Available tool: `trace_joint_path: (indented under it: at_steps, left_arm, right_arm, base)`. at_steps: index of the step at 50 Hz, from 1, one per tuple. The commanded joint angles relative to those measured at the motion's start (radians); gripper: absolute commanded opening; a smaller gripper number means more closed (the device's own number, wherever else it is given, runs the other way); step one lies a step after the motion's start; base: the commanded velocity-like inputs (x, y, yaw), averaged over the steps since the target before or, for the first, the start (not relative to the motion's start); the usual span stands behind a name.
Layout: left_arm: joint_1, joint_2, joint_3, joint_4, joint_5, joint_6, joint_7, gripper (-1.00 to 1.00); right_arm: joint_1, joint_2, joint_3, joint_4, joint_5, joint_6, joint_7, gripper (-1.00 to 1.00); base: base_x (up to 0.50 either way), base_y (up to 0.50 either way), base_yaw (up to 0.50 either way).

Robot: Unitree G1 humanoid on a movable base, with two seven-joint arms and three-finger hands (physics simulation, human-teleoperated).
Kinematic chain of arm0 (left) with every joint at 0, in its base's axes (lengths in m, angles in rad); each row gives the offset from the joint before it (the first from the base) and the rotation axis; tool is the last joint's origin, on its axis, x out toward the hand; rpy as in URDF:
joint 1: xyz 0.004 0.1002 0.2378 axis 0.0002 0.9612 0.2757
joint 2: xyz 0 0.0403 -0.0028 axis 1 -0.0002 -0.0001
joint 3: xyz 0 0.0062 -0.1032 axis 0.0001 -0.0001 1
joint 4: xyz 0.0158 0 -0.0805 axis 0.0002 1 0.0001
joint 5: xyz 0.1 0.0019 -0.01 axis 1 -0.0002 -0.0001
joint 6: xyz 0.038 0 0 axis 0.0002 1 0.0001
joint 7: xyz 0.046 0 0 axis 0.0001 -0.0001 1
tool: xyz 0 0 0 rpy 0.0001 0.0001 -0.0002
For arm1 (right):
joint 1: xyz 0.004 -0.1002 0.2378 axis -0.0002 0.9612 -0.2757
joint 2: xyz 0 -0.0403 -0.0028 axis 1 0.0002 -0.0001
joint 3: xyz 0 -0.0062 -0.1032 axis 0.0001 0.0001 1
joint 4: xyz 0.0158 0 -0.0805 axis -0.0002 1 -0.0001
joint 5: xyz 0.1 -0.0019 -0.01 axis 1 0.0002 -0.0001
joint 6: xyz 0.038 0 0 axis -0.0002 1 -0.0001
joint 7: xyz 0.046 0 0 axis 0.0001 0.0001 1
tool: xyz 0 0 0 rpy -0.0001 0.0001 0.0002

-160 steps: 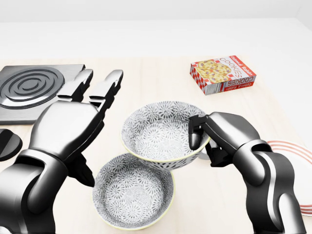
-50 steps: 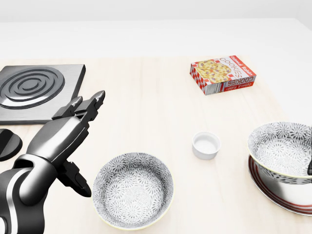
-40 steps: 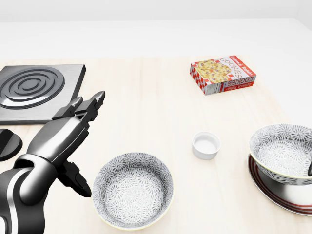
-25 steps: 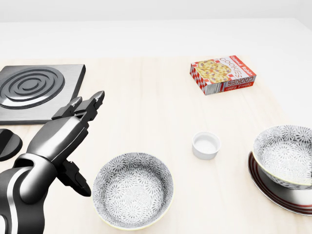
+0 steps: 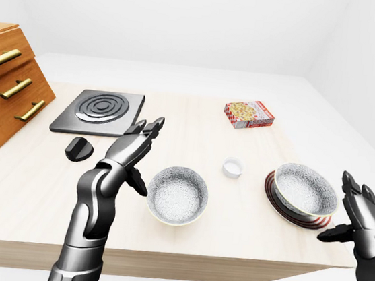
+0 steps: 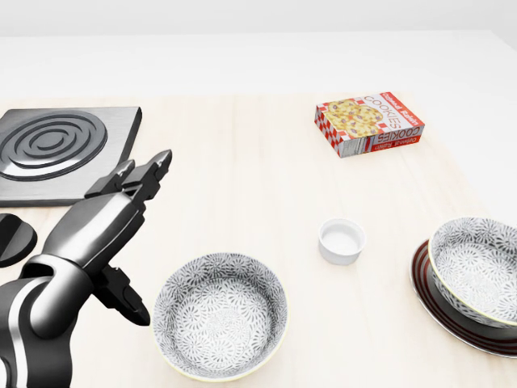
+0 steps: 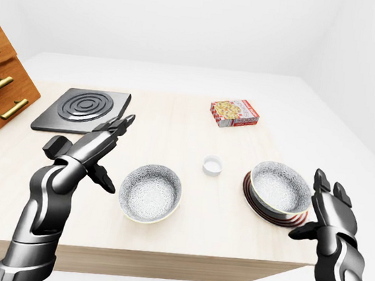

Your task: Pick the akita bowl from table center and place it on the plate.

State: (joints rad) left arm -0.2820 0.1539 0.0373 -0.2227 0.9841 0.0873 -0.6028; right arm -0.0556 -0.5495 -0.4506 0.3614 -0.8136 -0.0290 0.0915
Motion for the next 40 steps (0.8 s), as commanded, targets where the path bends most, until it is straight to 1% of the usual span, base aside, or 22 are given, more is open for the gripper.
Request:
trace_joint_path:
  at_steps: [1, 2, 3, 4, 7, 8, 9, 10, 11, 12, 15, 16, 19, 20, 22, 24, 26, 30, 33, 40]
  left_arm:
    - [0.0, 0.0, 0.01, -0.026, -0.016, 0.0, -0.01, 1.0]
    - [0.006, -0.003, 0.013, -0.045, -0.022, 0.0, -0.014, 1.0]
    - [0.007, -0.002, 0.013, -0.046, -0.023, 0.0, -0.014, 1.0]
    - [0.009, -0.004, 0.018, -0.054, -0.033, 0.0, -0.008, 1.0]
    - [0.013, -0.012, 0.026, -0.079, -0.066, 0.0, 0.01, 1.0]
    - [0.015, -0.016, 0.029, -0.09, -0.081, 0.0, 0.016, 1.0]
    - [0.02, -0.021, 0.031, -0.106, -0.097, 0.0, 0.021, 1.0]
    - [0.028, -0.035, 0.036, -0.13, -0.129, 0.0, 0.027, 1.0]
    - [0.03, -0.03, 0.031, -0.133, -0.136, 0.0, 0.031, 1.0]
    - [0.038, -0.043, 0.036, -0.154, -0.158, 0.0, 0.047, 1.0]
    - [0.05, -0.045, 0.036, -0.166, -0.2, 0.0, 0.088, 1.0]
    - [0.056, -0.051, 0.038, -0.181, -0.225, 0.0, 0.101, 1.0]
    - [0.076, -0.058, 0.03, -0.216, -0.275, 0.0, 0.122, 1.0]
    - [0.092, -0.055, 0.023, -0.22, -0.277, 0.0, 0.13, 1.0]
    - [0.102, -0.053, 0.018, -0.217, -0.29, 0.0, 0.141, 1.0]
    - [0.107, -0.053, 0.017, -0.222, -0.304, 0.0, 0.149, 1.0]
    - [0.112, -0.065, 0.021, -0.236, -0.342, 0.0, 0.162, 1.0]
    - [0.124, -0.064, 0.015, -0.213, -0.381, 0.0, 0.204, 1.0]
    - [0.134, -0.067, 0.01, -0.22, -0.4, 0.0, 0.214, 1.0]
    - [0.132, -0.063, 0.016, -0.228, -0.438, 0.0, 0.231, 1.0]
  right_arm:
    - [0.077, 0.078, -0.079, -0.222, 0.033, 0.015, 0.124, 1.0]
    - [0.096, 0.106, -0.096, -0.304, 0.053, 0.025, 0.163, 1.0]
    - [0.096, 0.111, -0.101, -0.31, 0.05, 0.023, 0.168, 1.0]
    - [0.114, 0.144, -0.12, -0.397, 0.079, 0.039, 0.218, 1.0]
    - [0.139, 0.208, -0.156, -0.532, 0.127, 0.072, 0.297, 1.0]
    - [0.149, 0.228, -0.165, -0.577, 0.145, 0.074, 0.32, 1.0]
    - [0.159, 0.259, -0.174, -0.644, 0.172, 0.099, 0.358, 1.0]
    - [0.165, 0.296, -0.172, -0.728, 0.202, 0.116, 0.399, 1.0]
    - [0.165, 0.3, -0.173, -0.733, 0.202, 0.116, 0.404, 1.0]
    - [0.164, 0.344, -0.169, -0.831, 0.246, 0.116, 0.451, 1.0]
    - [0.175, 0.393, -0.128, -0.932, 0.276, 0.116, 0.497, 1.0]
    - [0.172, 0.41, -0.109, -0.966, 0.286, 0.116, 0.501, 1.0]
    - [0.156, 0.432, -0.053, -1.022, 0.291, 0.116, 0.499, 1.0]
    - [0.134, 0.44, -0.023, -1.037, 0.287, 0.116, 0.485, 1.0]
    - [0.103, 0.434, 0.024, -1.033, 0.285, 0.116, 0.452, 1.0]
    - [0.084, 0.434, 0.057, -1.035, 0.308, 0.116, 0.429, 1.0]
    - [0.067, 0.436, 0.101, -1.021, 0.323, 0.116, 0.386, 1.0]
    - [0.061, 0.44, 0.145, -1.007, 0.366, 0.116, 0.328, 1.0]
    - [0.07, 0.445, 0.158, -1.014, 0.401, 0.116, 0.311, 1.0]
    - [0.098, 0.446, 0.156, -1.039, 0.447, 0.116, 0.299, 1.0]
  base:
    - [0.0, 0.0, 0.0]
    - [0.0, 0.0, 0.0]
    - [0.0, 0.0, 0.0]
    - [0.0, 0.0, 0.0]
    - [0.0, 0.0, 0.0]
    - [0.0, 0.0, 0.0]
    - [0.0, 0.0, 0.0]
    - [0.0, 0.0, 0.0]
    - [0.0, 0.0, 0.0]
    - [0.0, 0.0, 0.0]
    - [0.0, 0.0, 0.0]
    - [0.0, 0.0, 0.0]
    - [0.0, 0.0, 0.0]
    - [0.0, 0.0, 0.0]
    - [0.0, 0.0, 0.0]
    - [0.0, 0.0, 0.0]
    - [0.0, 0.0, 0.0]
    - [0.0, 0.0, 0.0]
    - [0.0, 0.0, 0.0]
    - [0.0, 0.0, 0.0]
